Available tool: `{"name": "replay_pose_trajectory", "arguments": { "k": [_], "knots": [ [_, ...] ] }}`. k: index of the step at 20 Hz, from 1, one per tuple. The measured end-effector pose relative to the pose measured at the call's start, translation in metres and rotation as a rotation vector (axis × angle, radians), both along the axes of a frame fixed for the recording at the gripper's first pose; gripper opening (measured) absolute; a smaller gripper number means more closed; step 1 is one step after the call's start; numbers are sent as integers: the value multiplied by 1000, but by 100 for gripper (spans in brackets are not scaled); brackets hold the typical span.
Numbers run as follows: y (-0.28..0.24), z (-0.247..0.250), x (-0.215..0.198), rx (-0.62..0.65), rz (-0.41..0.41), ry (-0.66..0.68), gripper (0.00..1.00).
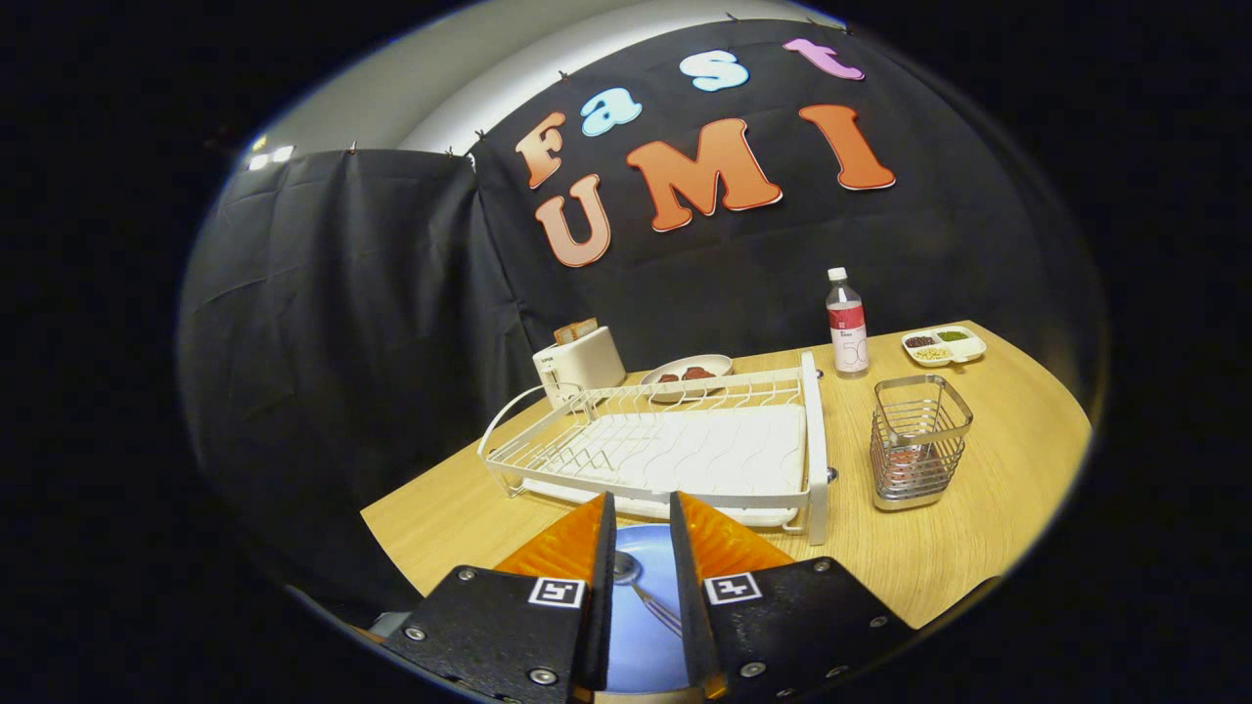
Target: Take the plate from the dish rack, then take the spoon from the basket and place it into the plate.
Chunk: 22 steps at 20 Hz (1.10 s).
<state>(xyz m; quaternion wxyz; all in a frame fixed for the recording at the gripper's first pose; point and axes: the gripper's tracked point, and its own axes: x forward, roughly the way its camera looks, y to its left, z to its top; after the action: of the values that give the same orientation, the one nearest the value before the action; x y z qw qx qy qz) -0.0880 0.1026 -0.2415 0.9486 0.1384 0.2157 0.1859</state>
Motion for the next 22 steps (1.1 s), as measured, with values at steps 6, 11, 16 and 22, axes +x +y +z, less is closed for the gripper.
{"name": "replay_pose_trajectory", "arguments": {
  "k": [6,11,16,22],
  "knots": [
    [-8,30,8,-45,-47,-114,55],
    [-19,60,14,-93,-126,-235,75],
    [-26,90,17,-134,-193,-358,85],
    [-33,101,20,-173,-253,-436,88]
  ]
}}
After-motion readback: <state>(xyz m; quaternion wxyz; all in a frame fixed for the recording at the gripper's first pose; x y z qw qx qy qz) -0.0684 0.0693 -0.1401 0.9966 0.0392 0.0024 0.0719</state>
